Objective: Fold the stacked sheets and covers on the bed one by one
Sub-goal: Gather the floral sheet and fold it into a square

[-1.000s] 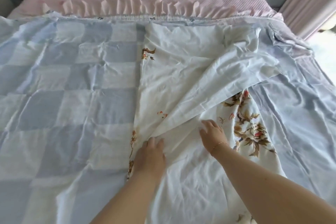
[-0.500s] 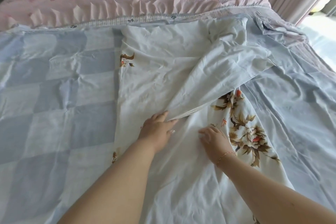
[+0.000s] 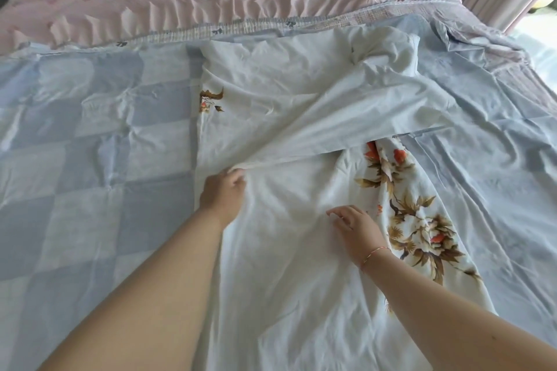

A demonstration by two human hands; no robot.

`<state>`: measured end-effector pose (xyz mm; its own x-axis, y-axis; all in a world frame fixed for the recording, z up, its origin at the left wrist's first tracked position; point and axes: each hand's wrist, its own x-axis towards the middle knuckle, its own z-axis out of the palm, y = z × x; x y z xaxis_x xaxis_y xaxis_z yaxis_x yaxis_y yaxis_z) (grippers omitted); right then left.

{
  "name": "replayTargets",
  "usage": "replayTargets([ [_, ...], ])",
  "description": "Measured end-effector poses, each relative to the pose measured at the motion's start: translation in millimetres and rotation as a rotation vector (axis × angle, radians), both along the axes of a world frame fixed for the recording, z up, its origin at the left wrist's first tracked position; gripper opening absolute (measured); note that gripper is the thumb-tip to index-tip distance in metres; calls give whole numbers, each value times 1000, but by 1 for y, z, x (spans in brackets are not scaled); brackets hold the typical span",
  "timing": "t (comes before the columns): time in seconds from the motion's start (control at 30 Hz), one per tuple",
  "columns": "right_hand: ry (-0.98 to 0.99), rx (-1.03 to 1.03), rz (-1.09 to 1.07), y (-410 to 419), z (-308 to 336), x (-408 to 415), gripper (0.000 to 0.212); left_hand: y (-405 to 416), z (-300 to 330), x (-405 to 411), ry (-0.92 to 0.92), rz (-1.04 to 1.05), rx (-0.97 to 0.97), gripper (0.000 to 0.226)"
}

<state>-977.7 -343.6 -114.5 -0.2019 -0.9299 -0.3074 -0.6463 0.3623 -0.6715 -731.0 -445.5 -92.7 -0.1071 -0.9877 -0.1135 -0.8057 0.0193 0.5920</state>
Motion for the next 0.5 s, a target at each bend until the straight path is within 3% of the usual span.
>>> replayTargets([
  [0.07,7,-15,13,-4,1,3,23,-6,4,25,-25,239,197,40],
  [0.17,37,-25,57,-11,4,7,25,-8,1,43,-122,336,401,49],
  [0.27,105,-53,74,-13,10,7,27,9,-5,38,-108,373,331,58],
  [0.33,289,-104,-44,-14,18,-4,31,25,-6,24,-117,436,246,71],
  [0.4,472,-89,-285,-19,21,-27,39,34,-10,11,-99,552,277,80],
  [0.5,400,221,-556,-29,21,-62,63,30,-14,6,40,696,429,74],
])
